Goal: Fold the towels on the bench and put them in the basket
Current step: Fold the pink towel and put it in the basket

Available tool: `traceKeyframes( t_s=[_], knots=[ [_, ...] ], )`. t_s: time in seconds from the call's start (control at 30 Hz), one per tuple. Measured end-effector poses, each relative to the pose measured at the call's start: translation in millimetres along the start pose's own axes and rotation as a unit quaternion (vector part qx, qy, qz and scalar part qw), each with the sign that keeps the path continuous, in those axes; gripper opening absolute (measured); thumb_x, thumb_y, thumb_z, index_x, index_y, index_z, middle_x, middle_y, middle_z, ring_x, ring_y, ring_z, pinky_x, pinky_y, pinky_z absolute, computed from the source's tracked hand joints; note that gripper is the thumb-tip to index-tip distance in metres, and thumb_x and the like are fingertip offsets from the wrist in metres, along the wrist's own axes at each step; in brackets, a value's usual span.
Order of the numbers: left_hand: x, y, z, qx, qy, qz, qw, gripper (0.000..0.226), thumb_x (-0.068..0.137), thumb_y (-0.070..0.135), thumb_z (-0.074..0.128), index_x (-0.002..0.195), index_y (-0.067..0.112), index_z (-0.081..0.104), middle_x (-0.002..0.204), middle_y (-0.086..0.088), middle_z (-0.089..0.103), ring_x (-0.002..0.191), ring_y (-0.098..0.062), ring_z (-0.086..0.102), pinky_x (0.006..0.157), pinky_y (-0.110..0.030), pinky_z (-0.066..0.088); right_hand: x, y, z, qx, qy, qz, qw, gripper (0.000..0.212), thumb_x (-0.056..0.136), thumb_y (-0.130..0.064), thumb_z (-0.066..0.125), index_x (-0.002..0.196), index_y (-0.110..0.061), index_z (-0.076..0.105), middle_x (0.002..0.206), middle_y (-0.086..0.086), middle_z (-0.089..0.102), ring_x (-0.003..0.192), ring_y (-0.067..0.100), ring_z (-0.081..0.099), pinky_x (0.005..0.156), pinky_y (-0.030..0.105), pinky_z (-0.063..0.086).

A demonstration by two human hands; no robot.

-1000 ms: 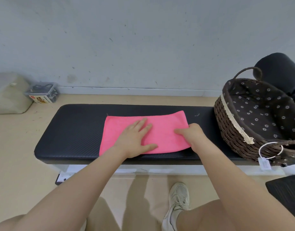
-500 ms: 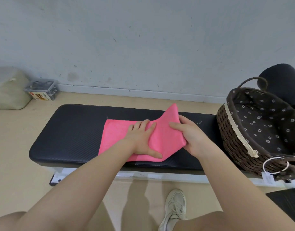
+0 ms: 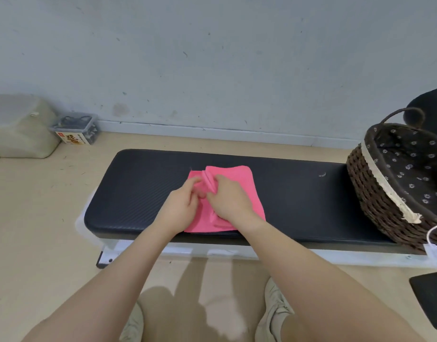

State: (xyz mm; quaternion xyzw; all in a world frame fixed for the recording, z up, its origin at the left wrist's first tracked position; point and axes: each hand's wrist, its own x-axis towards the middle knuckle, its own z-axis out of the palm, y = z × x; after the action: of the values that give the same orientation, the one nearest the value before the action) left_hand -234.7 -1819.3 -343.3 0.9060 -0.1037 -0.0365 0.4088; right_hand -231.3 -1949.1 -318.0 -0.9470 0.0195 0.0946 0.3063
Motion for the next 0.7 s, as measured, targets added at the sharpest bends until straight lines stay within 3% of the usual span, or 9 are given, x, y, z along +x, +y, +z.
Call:
traceKeyframes(
  t_s=[0.1,0.17,0.23,0.3,0.37,0.43,0.57,0.7],
  knots=[
    [-1.0,-6.4,-0.3,-0.072,0.004,-0.034,0.997,0.043,0.099,0.018,0.034,0.14,0.031,0.033,0.095,-0.006,0.07,0.086,-0.019,0.062,0.069,-0.025,0.043,-1.1,-4.1,10.6,-0.009,-0.005,-0.003,1.0,0.028,0.093,-0.025,0.047,0.114,-0.006,0.049,0.103,0.01,0.062,0.086,0.029,0.058,0.068,0.036,0.045],
    [-2.6,-7.1,-2.1,-0.081,-0.003,-0.028,0.996,0.038,0.1,0.02,0.034,0.134,0.034,0.044,0.1,-0.009,0.07,0.082,-0.018,0.059,0.069,-0.023,0.042,-4.3,-5.5,12.9,-0.006,-0.016,-0.03,0.999,0.024,0.093,-0.024,0.046,0.11,-0.008,0.049,0.099,0.01,0.062,0.08,0.025,0.052,0.065,0.033,0.04],
    [-2.3,-3.9,-3.2,-0.075,-0.006,-0.016,0.997,0.034,0.1,0.019,0.037,0.128,0.027,0.055,0.114,-0.003,0.066,0.096,-0.012,0.058,0.078,-0.018,0.041,-8.0,-2.8,5.1,-0.011,-0.005,-0.064,0.998,0.015,0.092,-0.02,0.043,0.101,-0.012,0.053,0.098,0.009,0.062,0.083,0.022,0.052,0.07,0.034,0.042],
    [0.5,-0.2,-2.2,-0.015,-0.01,-0.007,1.0,0.034,0.099,0.022,0.04,0.128,0.02,0.056,0.123,0.0,0.061,0.111,-0.012,0.053,0.088,-0.018,0.036,-9.6,6.8,-8.8,-0.019,0.04,-0.074,0.996,0.025,0.093,-0.015,0.041,0.109,-0.013,0.06,0.113,0.007,0.061,0.103,0.024,0.055,0.086,0.037,0.046],
    [2.3,4.0,1.4,0.059,-0.014,0.001,0.998,0.037,0.099,0.028,0.04,0.131,0.017,0.053,0.126,-0.003,0.058,0.117,-0.017,0.05,0.094,-0.025,0.036,-9.2,23.1,-22.0,-0.048,0.095,-0.046,0.993,0.034,0.093,-0.013,0.042,0.124,-0.014,0.057,0.132,0.006,0.049,0.12,0.025,0.047,0.097,0.038,0.043],
    [1.8,8.5,4.7,0.112,-0.016,-0.006,0.994,0.043,0.097,0.034,0.042,0.136,0.015,0.047,0.128,-0.004,0.053,0.115,-0.02,0.051,0.095,-0.031,0.039,-10.3,38.1,-28.7,-0.073,0.114,0.012,0.991,0.043,0.092,-0.017,0.047,0.135,-0.014,0.043,0.138,0.009,0.037,0.123,0.029,0.04,0.096,0.04,0.043],
    [-3.5,8.3,9.7,0.14,-0.005,-0.018,0.99,0.052,0.092,0.034,0.054,0.139,0.015,0.042,0.123,-0.002,0.05,0.101,-0.018,0.054,0.089,-0.03,0.042,-11.6,48.3,-27.6,0.073,0.057,0.118,0.989,0.072,0.093,-0.03,0.053,0.148,-0.009,0.011,0.148,0.014,0.026,0.129,0.033,0.04,0.095,0.041,0.04],
    [-6.6,5.1,5.8,0.025,0.049,-0.044,0.997,0.044,0.09,0.018,0.058,0.133,0.015,0.05,0.117,-0.001,0.054,0.091,-0.013,0.056,0.086,-0.025,0.044,-12.0,48.1,-25.1,0.082,0.046,0.107,0.99,0.06,0.096,-0.04,0.042,0.143,-0.007,0.024,0.142,0.013,0.035,0.12,0.031,0.048,0.093,0.041,0.043]
  ],
)
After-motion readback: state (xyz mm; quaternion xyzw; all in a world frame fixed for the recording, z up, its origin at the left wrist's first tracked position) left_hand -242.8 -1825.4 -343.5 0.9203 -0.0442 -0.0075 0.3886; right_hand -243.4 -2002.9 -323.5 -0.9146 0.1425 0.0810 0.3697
